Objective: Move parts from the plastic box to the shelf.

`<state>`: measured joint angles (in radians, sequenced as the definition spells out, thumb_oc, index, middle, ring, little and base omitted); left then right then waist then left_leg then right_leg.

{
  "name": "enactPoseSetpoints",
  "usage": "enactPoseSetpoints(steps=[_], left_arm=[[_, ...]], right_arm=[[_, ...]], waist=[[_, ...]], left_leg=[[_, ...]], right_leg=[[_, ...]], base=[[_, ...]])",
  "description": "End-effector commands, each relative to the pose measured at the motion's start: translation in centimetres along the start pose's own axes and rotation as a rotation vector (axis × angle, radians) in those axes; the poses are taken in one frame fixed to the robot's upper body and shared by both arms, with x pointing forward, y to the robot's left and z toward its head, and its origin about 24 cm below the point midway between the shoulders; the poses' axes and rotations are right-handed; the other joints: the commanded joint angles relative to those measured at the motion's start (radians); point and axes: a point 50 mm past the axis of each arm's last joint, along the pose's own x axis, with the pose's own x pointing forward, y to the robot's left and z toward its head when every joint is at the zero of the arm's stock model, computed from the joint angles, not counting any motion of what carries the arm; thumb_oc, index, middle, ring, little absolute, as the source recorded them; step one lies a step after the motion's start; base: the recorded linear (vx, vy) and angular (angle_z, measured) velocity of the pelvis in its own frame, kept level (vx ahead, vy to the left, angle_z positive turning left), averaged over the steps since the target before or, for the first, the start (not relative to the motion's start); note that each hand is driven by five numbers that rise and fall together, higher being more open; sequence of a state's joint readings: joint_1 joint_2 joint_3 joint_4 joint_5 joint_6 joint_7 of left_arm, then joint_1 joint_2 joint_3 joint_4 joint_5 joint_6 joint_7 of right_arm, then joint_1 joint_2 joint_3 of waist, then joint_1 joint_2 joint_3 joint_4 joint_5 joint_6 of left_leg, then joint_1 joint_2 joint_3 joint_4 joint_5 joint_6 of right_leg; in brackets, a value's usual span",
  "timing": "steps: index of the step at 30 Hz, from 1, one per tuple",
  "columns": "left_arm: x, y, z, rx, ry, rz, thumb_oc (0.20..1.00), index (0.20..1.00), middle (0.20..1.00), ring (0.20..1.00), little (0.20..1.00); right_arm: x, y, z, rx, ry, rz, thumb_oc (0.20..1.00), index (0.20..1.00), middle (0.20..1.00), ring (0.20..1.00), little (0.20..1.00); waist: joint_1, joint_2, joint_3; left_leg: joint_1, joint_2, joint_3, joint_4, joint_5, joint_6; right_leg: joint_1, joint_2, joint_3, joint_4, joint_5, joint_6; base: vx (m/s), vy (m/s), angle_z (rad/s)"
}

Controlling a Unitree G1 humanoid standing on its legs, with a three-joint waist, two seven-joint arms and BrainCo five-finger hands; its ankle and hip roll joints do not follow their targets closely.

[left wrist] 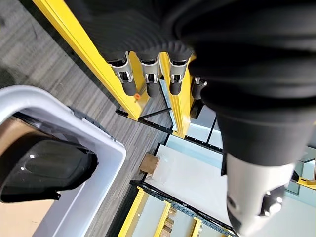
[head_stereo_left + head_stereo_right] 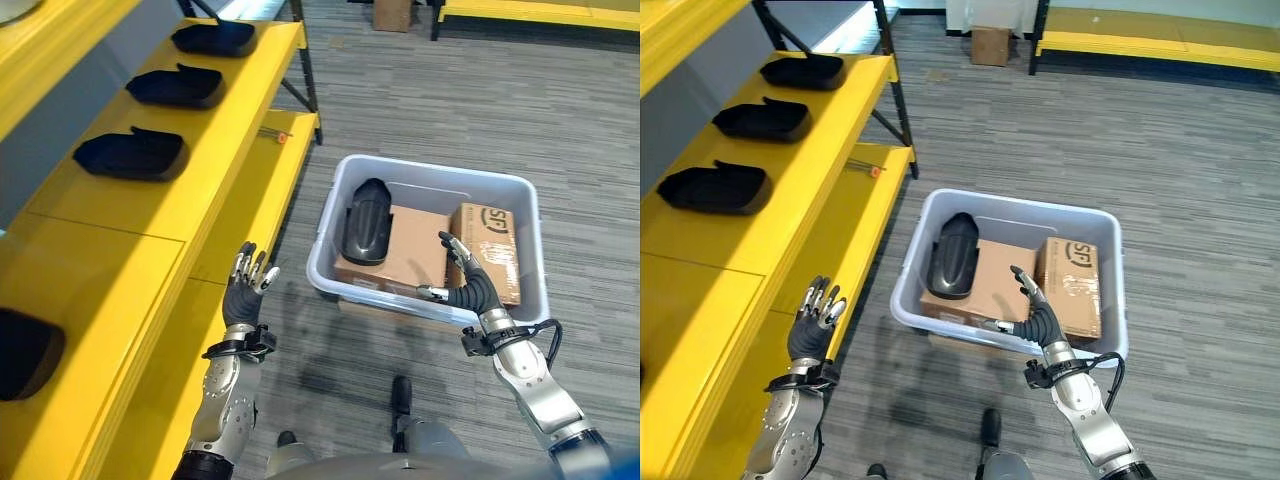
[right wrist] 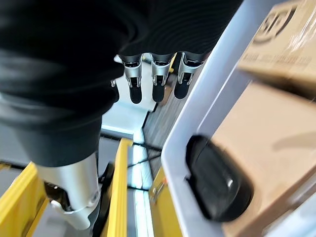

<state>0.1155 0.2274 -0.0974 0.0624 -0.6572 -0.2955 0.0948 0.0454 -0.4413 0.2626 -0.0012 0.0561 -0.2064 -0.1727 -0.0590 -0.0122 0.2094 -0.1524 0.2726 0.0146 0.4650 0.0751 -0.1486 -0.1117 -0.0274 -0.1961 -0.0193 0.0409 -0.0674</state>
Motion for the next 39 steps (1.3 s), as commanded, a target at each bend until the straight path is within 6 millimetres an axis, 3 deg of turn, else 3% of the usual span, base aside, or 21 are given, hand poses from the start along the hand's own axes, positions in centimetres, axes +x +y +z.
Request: enactPoseSetpoints(steps=[1,2,4,5,6,8,9,10,11,12,14,17,20,22,26,34,39], left_arm=[[0.6,-1.3,1.4,-0.004,-0.077,-0.061,1.0,1.0,1.0,1.0,1.0],[0.6,-1.3,1.4,-0.003,-0.077,-0.061,1.0,1.0,1.0,1.0,1.0],[0.8,-1.5,1.4,0.001,-0.08,-0.068,1.0,1.0,1.0,1.0,1.0],[0.8,-1.7,1.5,0.009,-0.089,-0.072,1.0,1.0,1.0,1.0,1.0],[1.1,-2.0,1.6,0.034,-0.102,-0.087,1.0,1.0,1.0,1.0,1.0],[1.0,-2.1,1.5,0.033,-0.102,-0.085,1.0,1.0,1.0,1.0,1.0],[0.8,-1.8,1.4,0.032,-0.1,-0.082,1.0,1.0,1.0,1.0,1.0],[0.9,-2.0,1.5,0.026,-0.103,-0.088,1.0,1.0,1.0,1.0,1.0],[1.1,-2.2,1.7,0.021,-0.114,-0.094,1.0,1.0,1.0,1.0,1.0],[1.4,-2.2,1.9,0.016,-0.12,-0.102,1.0,1.0,1.0,1.0,1.0],[2.0,-2.5,2.5,0.02,-0.146,-0.099,1.0,1.0,1.0,1.0,1.0],[2.1,-2.6,2.6,0.025,-0.149,-0.095,1.0,1.0,1.0,1.0,1.0],[2.1,-2.6,2.6,0.025,-0.149,-0.095,1.0,1.0,1.0,1.0,1.0],[2.2,-2.7,2.6,0.055,-0.15,-0.092,1.0,1.0,1.0,1.0,1.0],[2.4,-3.3,3.0,0.119,-0.17,-0.124,1.0,1.0,1.0,1.0,1.0],[3.4,-6.0,3.9,0.116,-0.22,-0.216,1.0,1.0,1.0,1.0,1.0],[5.1,-8.8,4.4,0.077,-0.261,-0.236,1.0,1.0,1.0,1.0,1.0]], right_arm=[[0.8,-1.3,2.6,-0.007,-0.151,-0.048,1.0,1.0,1.0,1.0,1.0],[0.8,-1.3,2.6,-0.007,-0.151,-0.048,1.0,1.0,1.0,1.0,1.0],[1.1,-1.3,2.5,-0.009,-0.154,-0.059,1.0,1.0,1.0,1.0,1.0],[1.2,-1.3,2.6,-0.02,-0.16,-0.058,1.0,1.0,1.0,1.0,1.0],[1.5,-1.3,2.7,-0.03,-0.169,-0.059,1.0,1.0,1.0,1.0,1.0],[1.5,-1.4,2.7,-0.034,-0.169,-0.061,1.0,1.0,1.0,1.0,1.0],[1.5,-0.7,2.8,-0.021,-0.17,-0.04,1.0,1.0,1.0,1.0,1.0],[1.5,-0.5,2.7,-0.02,-0.168,-0.034,1.0,1.0,1.0,1.0,1.0],[1.3,-0.5,2.6,-0.013,-0.16,-0.038,1.0,1.0,1.0,1.0,1.0],[1.3,0.1,2.4,0.008,-0.144,-0.023,1.0,1.0,1.0,1.0,1.0],[1.9,1.2,3.0,0.042,-0.162,0.004,1.0,1.0,1.0,1.0,1.0],[2.0,1.6,3.1,0.043,-0.167,0.021,1.0,1.0,1.0,1.0,1.0],[2.0,1.6,3.1,0.043,-0.167,0.021,1.0,1.0,1.0,1.0,1.0],[1.4,1.5,2.6,0.06,-0.14,0.003,1.0,1.0,1.0,1.0,1.0],[1.3,1.3,2.5,0.074,-0.138,-0.019,1.0,1.0,1.0,1.0,1.0],[1.4,1.4,3.1,0.093,-0.168,-0.036,1.0,1.0,1.0,1.0,1.0],[1.6,1.4,3.8,0.101,-0.196,-0.061,1.0,1.0,1.0,1.0,1.0]], waist=[[0.018,-0.017,0.038],[0.019,-0.017,0.038],[0.035,-0.019,0.055],[0.054,-0.005,0.067],[0.07,0.012,0.064],[0.072,0.018,0.062],[0.069,0.03,0.048],[0.07,0.034,0.044],[0.064,0.028,0.043],[0.052,0.016,0.048],[0.05,0.002,0.049],[0.047,-0.013,0.047],[0.048,-0.013,0.046],[0.036,-0.047,0.042],[0.031,-0.053,0.05],[0.008,-0.052,0.088],[-0.021,-0.06,0.136]], left_leg=[[-0.093,-0.098,-0.022,0.041,0.078,0.074],[-0.094,-0.099,-0.021,0.043,0.075,0.075],[-0.122,-0.031,-0.04,-0.171,0.113,0.062],[-0.137,0.001,-0.081,-0.354,0.163,0.037],[-0.125,0.005,-0.131,-0.481,0.188,0.003],[-0.116,0.018,-0.112,-0.483,0.199,-0.011],[-0.065,0.016,-0.1,-0.499,0.14,-0.002],[-0.051,0.006,-0.072,-0.499,0.131,-0.002],[-0.047,-0.011,-0.048,-0.475,0.106,0.006],[-0.043,-0.057,0.008,-0.43,0.055,0.024],[-0.051,-0.081,0.047,-0.415,0.023,0.039],[-0.058,-0.092,0.066,-0.404,0.006,0.05],[-0.059,-0.092,0.066,-0.404,0.006,0.05],[-0.056,-0.085,0.088,-0.443,0.015,0.047],[-0.049,-0.069,0.091,-0.473,0.031,0.037],[-0.036,-0.038,0.114,-0.53,0.065,0.016],[-0.058,-0.019,0.135,-0.538,0.077,0.004]], right_leg=[[-0.002,-0.089,0.051,0.073,-0.034,0.097],[-0.004,-0.09,0.052,0.074,-0.036,0.099],[0.009,-0.095,0.099,0.078,-0.05,0.126],[0.016,-0.107,0.131,0.081,-0.065,0.15],[0.03,-0.112,0.181,0.084,-0.087,0.17],[0.037,-0.119,0.191,0.091,-0.096,0.176],[0.038,-0.126,0.21,0.099,-0.097,0.184],[0.044,-0.141,0.217,0.097,-0.091,0.194],[0.052,-0.166,0.215,0.094,-0.085,0.205],[0.051,-0.237,0.232,0.076,-0.041,0.243],[0.019,-0.274,0.255,0.053,-0.004,0.264],[-0.001,-0.288,0.263,0.043,0.013,0.275],[-0.002,-0.289,0.264,0.043,0.013,0.275],[-0.024,-0.292,0.25,0.026,0.033,0.289],[-0.037,-0.28,0.245,0.022,0.032,0.285],[-0.085,-0.247,0.26,0.025,0.036,0.279],[-0.143,-0.226,0.281,0.035,0.046,0.275]], base=[[0.05,0.005,-0.41],[0.16,0.11,-0.14],[0.22,0.297,-0.36],[0.33,0.512,-0.95],[0.35,0.507,-1.06],[0.21,0.279,-1.3],[0.16,0.28,-0.97],[0.23,0.39,-0.98],[0.2,0.521,-0.93],[0.15,0.512,-0.76],[0.05,0.351,-0.34],[0.02,0.1,-0.56],[0.01,0.017,-0.11],[0.06,0.0,-0.16],[0.01,-0.041,-0.2],[-0.02,-0.039,-0.1],[-0.07,-0.037,-0.08]])
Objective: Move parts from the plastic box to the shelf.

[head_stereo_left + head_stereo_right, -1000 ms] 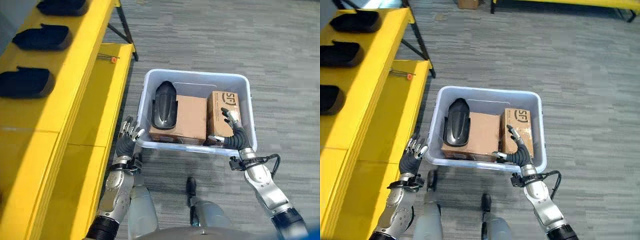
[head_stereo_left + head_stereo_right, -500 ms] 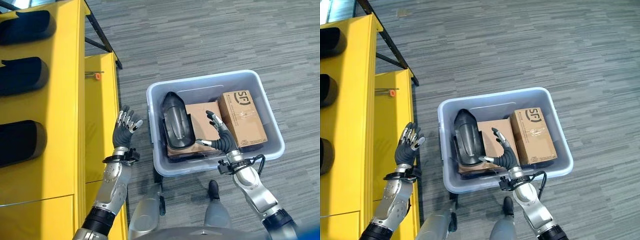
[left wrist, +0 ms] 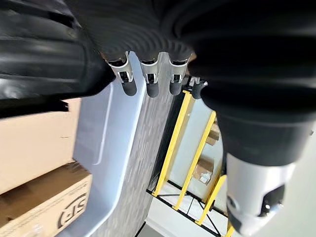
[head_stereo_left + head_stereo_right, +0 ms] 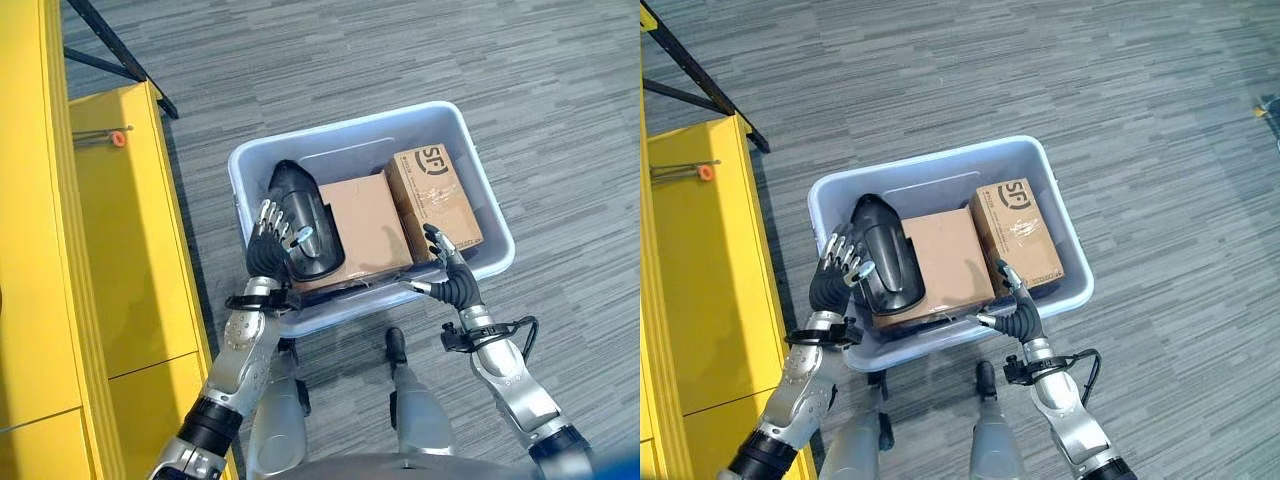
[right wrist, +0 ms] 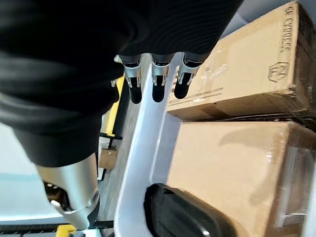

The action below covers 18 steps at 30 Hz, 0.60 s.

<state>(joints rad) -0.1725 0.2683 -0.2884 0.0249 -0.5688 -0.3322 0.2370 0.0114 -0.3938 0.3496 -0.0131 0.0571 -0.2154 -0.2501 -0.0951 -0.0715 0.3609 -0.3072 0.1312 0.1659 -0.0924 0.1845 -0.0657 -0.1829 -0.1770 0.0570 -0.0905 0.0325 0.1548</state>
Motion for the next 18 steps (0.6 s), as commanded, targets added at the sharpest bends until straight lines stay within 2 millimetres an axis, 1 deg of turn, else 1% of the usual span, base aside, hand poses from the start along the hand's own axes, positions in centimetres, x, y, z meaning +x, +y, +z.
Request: enactPoseSetpoints(steps=[1,4,11,12,13,14,16,18], left_arm=[[1.2,-0.2,0.7,0.036,-0.07,0.012,1.0,1.0,1.0,1.0,1.0],[1.8,-0.1,0.3,0.05,-0.064,0.069,1.0,1.0,1.0,1.0,1.0],[2.5,0.6,0.2,0.095,-0.077,0.16,1.0,1.0,1.0,1.0,1.0],[2.9,1.1,0.1,0.124,-0.079,0.213,1.0,1.0,1.0,1.0,1.0],[3.4,1.3,0.4,0.191,-0.104,0.236,1.0,1.0,1.0,1.0,1.0],[3.4,1.3,0.4,0.164,-0.103,0.259,1.0,1.0,1.0,1.0,1.0],[3.7,1.4,0.7,0.179,-0.122,0.271,1.0,1.0,1.0,1.0,1.0],[4.0,1.3,1.5,0.193,-0.166,0.297,1.0,1.0,1.0,1.0,1.0]], right_arm=[[1.2,-0.9,2.8,0.034,-0.153,-0.06,1.0,1.0,1.0,1.0,1.0],[1.3,-0.8,3.0,0.033,-0.166,-0.075,1.0,1.0,1.0,1.0,1.0],[1.4,-1.0,3.4,0.037,-0.188,-0.103,1.0,1.0,1.0,1.0,1.0],[1.5,-0.9,3.6,0.043,-0.197,-0.111,1.0,1.0,1.0,1.0,1.0],[1.6,-0.9,3.8,0.051,-0.21,-0.116,1.0,1.0,1.0,1.0,1.0],[1.6,-0.9,3.9,0.054,-0.212,-0.117,1.0,1.0,1.0,1.0,1.0],[1.6,-0.9,4.0,0.058,-0.218,-0.125,1.0,1.0,1.0,1.0,1.0],[1.6,-0.9,4.1,0.062,-0.228,-0.134,1.0,1.0,1.0,1.0,1.0]], waist=[[0.013,-0.002,-0.013],[0.004,-0.01,0.003],[-0.001,-0.025,0.026],[-0.002,-0.033,0.036],[-0.003,-0.039,0.043],[-0.004,-0.042,0.047],[-0.006,-0.047,0.051],[-0.007,-0.055,0.059]], left_leg=[[0.093,0.124,-0.015,0.018,-0.032,-0.081],[0.081,0.129,-0.008,0.017,-0.028,-0.084],[0.058,0.13,-0.006,0.015,-0.021,-0.089],[0.046,0.129,-0.005,0.014,-0.018,-0.092],[0.037,0.129,-0.005,0.012,-0.016,-0.094],[0.032,0.128,-0.004,0.012,-0.015,-0.094],[0.023,0.129,-0.001,0.011,-0.014,-0.095],[0.014,0.13,-0.003,0.01,-0.012,-0.097]], right_leg=[[-0.078,-0.075,0.031,0.106,0.056,0.053],[-0.096,-0.071,0.034,0.105,0.062,0.052],[-0.122,-0.067,0.035,0.103,0.071,0.052],[-0.132,-0.069,0.032,0.098,0.078,0.054],[-0.14,-0.068,0.031,0.093,0.083,0.055],[-0.144,-0.069,0.033,0.092,0.086,0.055],[-0.152,-0.068,0.035,0.089,0.091,0.057],[-0.16,-0.068,0.032,0.084,0.096,0.058]], base=[[-0.05,-0.028,-0.14],[-0.04,-0.028,-0.12],[-0.04,-0.02,-0.01],[-0.07,-0.024,0.01],[-0.08,-0.024,0.0],[-0.05,-0.008,0.0],[0.0,0.0,0.0],[0.0,0.0,0.0]])
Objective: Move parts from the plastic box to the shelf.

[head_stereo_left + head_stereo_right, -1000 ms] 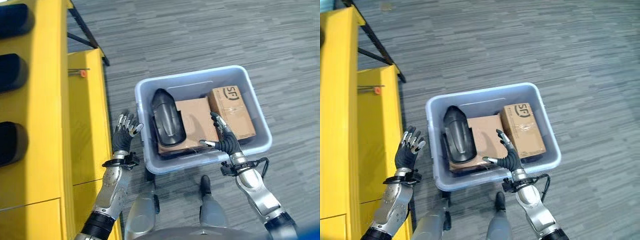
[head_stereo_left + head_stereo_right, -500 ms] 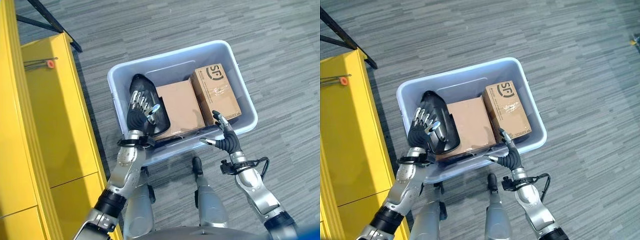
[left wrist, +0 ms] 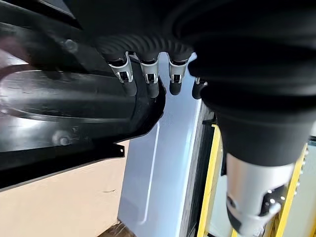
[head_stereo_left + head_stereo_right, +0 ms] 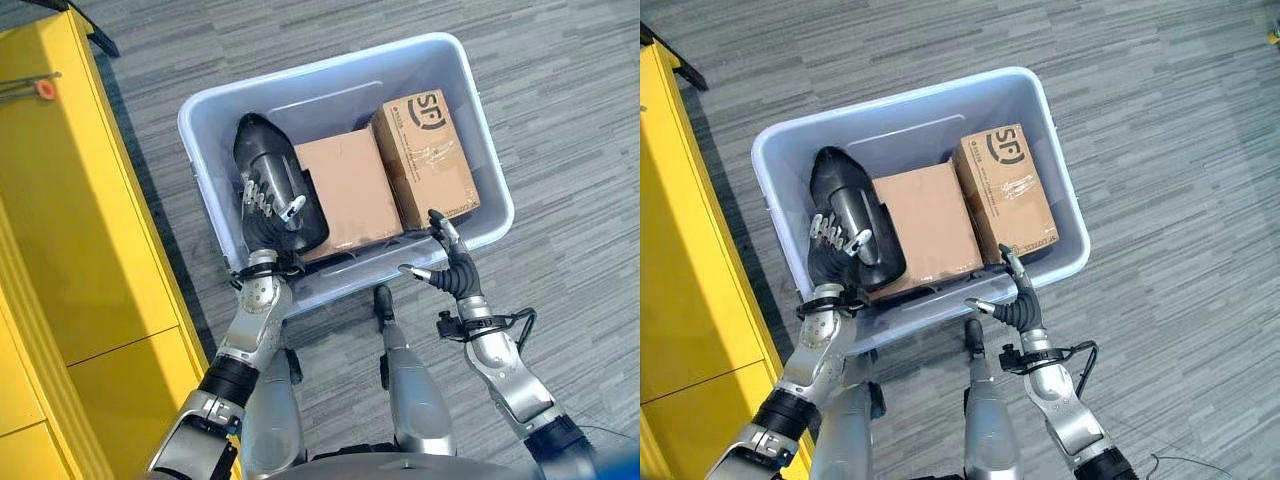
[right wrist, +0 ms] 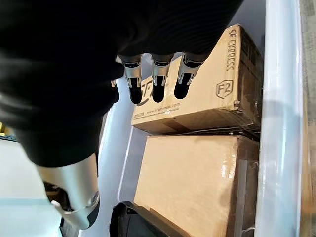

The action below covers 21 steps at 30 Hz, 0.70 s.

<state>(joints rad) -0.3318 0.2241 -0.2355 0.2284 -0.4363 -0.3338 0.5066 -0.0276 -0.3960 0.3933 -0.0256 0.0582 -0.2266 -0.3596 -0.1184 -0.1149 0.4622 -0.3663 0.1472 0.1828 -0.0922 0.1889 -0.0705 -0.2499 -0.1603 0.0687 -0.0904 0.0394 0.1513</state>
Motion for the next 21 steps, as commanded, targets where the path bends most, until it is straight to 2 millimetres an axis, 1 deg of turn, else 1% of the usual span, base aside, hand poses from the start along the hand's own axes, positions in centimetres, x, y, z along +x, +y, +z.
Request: enactPoseSetpoints(steps=[1,3,5,10,14,21], left_arm=[[1.2,-0.2,2.1,0.054,-0.148,0.023,1.0,1.0,1.0,1.0,1.0],[1.4,-0.4,2.9,0.078,-0.205,0.038,1.0,1.0,1.0,1.0,1.0],[1.4,-0.4,3.2,0.086,-0.222,0.044,1.0,1.0,1.0,1.0,1.0],[1.3,-0.7,4.8,0.132,-0.328,0.043,1.0,1.0,1.0,1.0,1.0],[0.9,-1.1,5.3,0.123,-0.355,0.036,1.0,1.0,1.0,1.0,1.0],[0.6,-0.9,5.9,0.137,-0.395,0.05,1.0,1.0,1.0,1.0,1.0]], right_arm=[[1.2,-1.2,3.1,0.055,-0.176,-0.073,1.0,1.0,1.0,1.0,1.0],[1.1,-1.4,3.2,0.054,-0.187,-0.08,1.0,1.0,1.0,1.0,1.0],[1.0,-1.5,3.3,0.056,-0.19,-0.083,1.0,1.0,1.0,1.0,1.0],[0.8,-1.7,3.6,0.068,-0.211,-0.093,1.0,1.0,1.0,1.0,1.0],[0.6,-1.8,3.6,0.065,-0.214,-0.102,1.0,1.0,1.0,1.0,1.0],[0.5,-1.9,3.7,0.063,-0.217,-0.11,1.0,1.0,1.0,1.0,1.0]], waist=[[0.015,-0.014,-0.039],[0.015,-0.02,-0.031],[0.014,-0.022,-0.03],[0.014,-0.028,-0.026],[0.017,-0.03,-0.024],[0.025,-0.031,-0.021]], left_leg=[[0.069,0.115,-0.021,0.01,-0.016,-0.092],[0.059,0.116,-0.025,0.009,-0.015,-0.094],[0.055,0.116,-0.027,0.008,-0.014,-0.094],[0.041,0.117,-0.035,0.008,-0.013,-0.097],[0.035,0.117,-0.043,0.006,-0.014,-0.097],[0.028,0.116,-0.048,0.005,-0.015,-0.098]], right_leg=[[-0.094,-0.084,0.018,0.084,0.09,0.062],[-0.098,-0.085,0.014,0.08,0.091,0.062],[-0.1,-0.085,0.012,0.08,0.091,0.062],[-0.101,-0.083,0.0,0.074,0.09,0.062],[-0.099,-0.084,-0.01,0.071,0.088,0.062],[-0.097,-0.084,-0.016,0.065,0.088,0.061]], base=[[0.0,0.0,0.0],[-0.01,-0.017,-0.01],[0.0,0.0,0.0],[-0.01,-0.02,0.03],[-0.01,-0.014,0.07],[0.0,-0.004,0.01]])
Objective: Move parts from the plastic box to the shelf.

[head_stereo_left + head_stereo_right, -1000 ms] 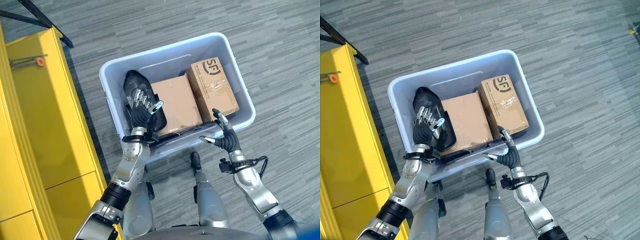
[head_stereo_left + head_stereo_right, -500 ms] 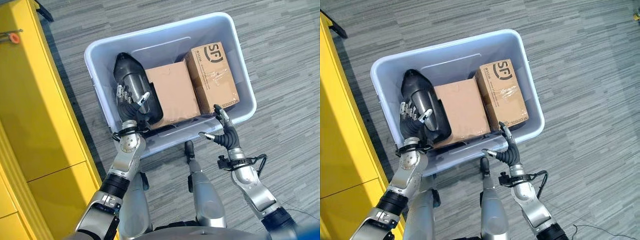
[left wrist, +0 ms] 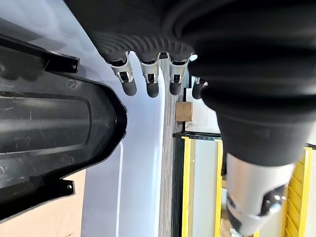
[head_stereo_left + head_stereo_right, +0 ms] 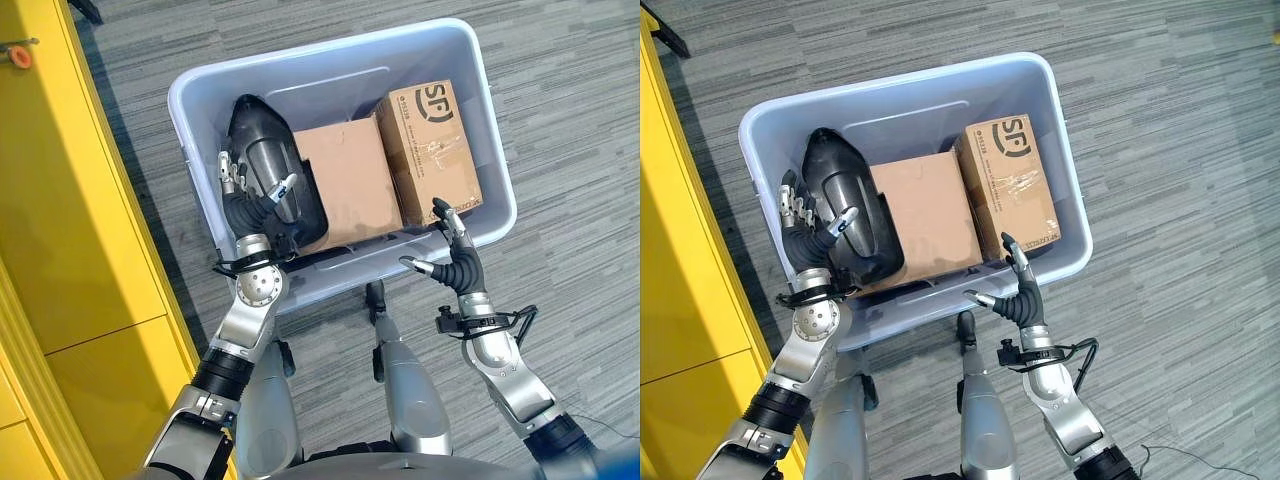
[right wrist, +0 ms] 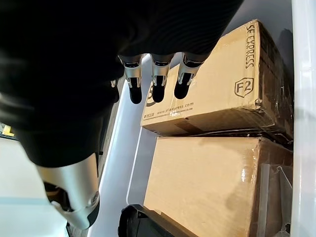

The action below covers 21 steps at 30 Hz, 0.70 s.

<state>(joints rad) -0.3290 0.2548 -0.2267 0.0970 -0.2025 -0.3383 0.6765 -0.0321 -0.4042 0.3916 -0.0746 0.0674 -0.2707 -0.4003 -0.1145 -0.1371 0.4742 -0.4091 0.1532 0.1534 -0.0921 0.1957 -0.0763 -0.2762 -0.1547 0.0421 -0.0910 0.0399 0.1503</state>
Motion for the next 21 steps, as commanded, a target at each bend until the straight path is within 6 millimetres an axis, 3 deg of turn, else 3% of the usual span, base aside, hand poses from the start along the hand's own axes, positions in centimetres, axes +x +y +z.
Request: enactPoseSetpoints(steps=[1,21], left_arm=[[1.2,-0.1,2.3,0.01,-0.166,0.006,1.0,1.0,1.0,1.0,1.0],[1.5,0.9,1.9,0.071,-0.174,0.12,1.0,1.0,1.0,1.0,1.0]], right_arm=[[0.6,-1.5,2.1,0.028,-0.132,-0.074,1.0,1.0,1.0,1.0,1.0],[0.8,-1.2,2.3,0.038,-0.146,-0.084,1.0,1.0,1.0,1.0,1.0]], waist=[[0.022,-0.009,-0.033],[0.03,-0.027,-0.017]], left_leg=[[0.07,0.11,-0.02,0.005,-0.022,-0.092],[0.037,0.113,-0.039,0.005,-0.022,-0.094]], right_leg=[[-0.072,-0.09,0.01,0.065,0.088,0.062],[-0.079,-0.081,-0.007,0.061,0.084,0.06]], base=[[0.0,0.0,0.0],[0.0,-0.004,0.02]])
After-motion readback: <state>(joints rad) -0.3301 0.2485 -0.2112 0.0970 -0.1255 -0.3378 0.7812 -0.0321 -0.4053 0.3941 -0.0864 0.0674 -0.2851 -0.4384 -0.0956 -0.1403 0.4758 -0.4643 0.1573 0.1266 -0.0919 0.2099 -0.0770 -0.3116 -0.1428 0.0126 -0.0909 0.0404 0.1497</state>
